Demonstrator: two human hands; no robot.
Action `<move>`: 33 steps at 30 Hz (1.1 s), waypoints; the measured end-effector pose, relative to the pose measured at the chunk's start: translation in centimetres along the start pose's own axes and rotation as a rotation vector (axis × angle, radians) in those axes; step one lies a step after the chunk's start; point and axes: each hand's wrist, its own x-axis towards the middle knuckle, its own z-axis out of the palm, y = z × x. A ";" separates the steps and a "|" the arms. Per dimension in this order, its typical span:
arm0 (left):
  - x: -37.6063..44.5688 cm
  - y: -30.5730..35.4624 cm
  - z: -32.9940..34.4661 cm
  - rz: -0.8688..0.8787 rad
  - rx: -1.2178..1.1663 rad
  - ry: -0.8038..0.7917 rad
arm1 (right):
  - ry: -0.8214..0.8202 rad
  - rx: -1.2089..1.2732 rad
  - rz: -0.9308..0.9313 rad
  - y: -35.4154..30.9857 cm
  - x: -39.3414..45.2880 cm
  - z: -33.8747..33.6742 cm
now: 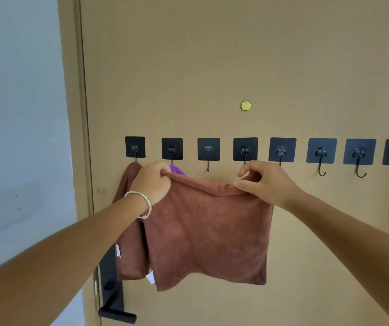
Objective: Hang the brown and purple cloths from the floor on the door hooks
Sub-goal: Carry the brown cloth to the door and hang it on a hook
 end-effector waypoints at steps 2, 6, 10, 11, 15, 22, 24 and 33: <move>0.9 -0.4 0.2 -0.031 -0.060 -0.020 | 0.008 -0.238 -0.100 0.3 0.9 0.6; 2.5 -1.2 0.6 -0.001 -0.144 0.002 | 0.153 -0.503 -0.109 0.5 2.8 1.4; 4.3 -2.7 0.1 0.261 0.083 0.007 | 0.109 -0.512 -0.102 1.2 4.3 1.4; 4.7 -3.0 -0.1 0.364 0.134 0.007 | 0.074 -0.528 -0.150 1.3 4.6 1.3; 5.5 -3.6 -0.2 0.798 0.401 0.024 | -0.088 -0.728 -0.461 1.2 5.5 0.6; 6.8 -2.6 2.1 0.539 0.259 0.019 | -0.014 -0.806 -0.185 0.2 6.8 2.6; 7.0 -1.9 3.6 0.401 0.252 -0.021 | -0.004 -0.834 -0.106 -0.1 7.0 3.6; 4.6 -0.6 6.9 0.315 0.449 -0.155 | -0.077 -0.946 -0.033 0.8 4.9 8.0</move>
